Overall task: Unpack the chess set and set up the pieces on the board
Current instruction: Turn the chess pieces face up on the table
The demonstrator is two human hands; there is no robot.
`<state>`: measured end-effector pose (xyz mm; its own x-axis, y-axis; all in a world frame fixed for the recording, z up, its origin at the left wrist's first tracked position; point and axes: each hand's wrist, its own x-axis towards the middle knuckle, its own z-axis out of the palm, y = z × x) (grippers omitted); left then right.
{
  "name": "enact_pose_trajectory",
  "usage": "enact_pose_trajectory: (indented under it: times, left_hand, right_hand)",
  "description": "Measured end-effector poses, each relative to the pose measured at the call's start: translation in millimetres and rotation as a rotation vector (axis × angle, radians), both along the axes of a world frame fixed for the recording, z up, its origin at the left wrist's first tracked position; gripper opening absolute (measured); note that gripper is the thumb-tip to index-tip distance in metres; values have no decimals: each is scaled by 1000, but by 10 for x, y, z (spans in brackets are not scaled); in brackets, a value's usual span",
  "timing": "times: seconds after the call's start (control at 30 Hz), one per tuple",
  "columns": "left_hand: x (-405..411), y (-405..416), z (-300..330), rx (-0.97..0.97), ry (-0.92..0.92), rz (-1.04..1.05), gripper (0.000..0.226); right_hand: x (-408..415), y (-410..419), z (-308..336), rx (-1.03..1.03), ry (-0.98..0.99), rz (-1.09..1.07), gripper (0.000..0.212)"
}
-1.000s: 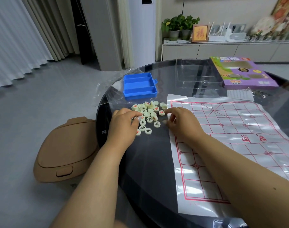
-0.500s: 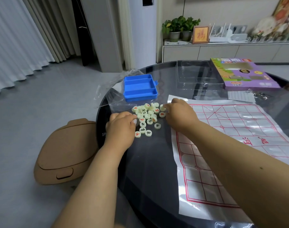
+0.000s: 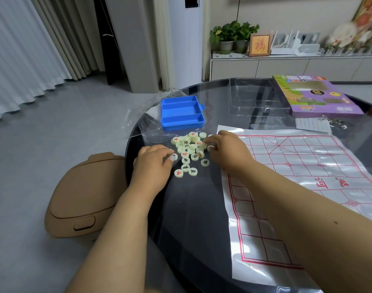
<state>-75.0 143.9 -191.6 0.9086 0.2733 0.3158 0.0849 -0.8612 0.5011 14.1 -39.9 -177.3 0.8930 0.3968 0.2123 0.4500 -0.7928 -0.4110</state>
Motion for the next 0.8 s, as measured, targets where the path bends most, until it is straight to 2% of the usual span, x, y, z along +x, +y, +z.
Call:
enact_pose_trajectory:
  times: [0.2,0.47,0.63,0.8]
  left_hand:
    - [-16,19,10,-8,-14,-12,25]
    - [3,76,-31,8,-31,-38,24]
    - [11,98,-20,-21,-10,-22,24]
    - [-12,99,3,-43,-25,-10,20]
  right_hand:
    - [-26,-29,-5,74,-42,20,23]
    - [-22,16,-23,21,-89,95,27]
    - [-82,-14,1,152,-21,58,21]
    - [-160,12,-12,156,29,96,21]
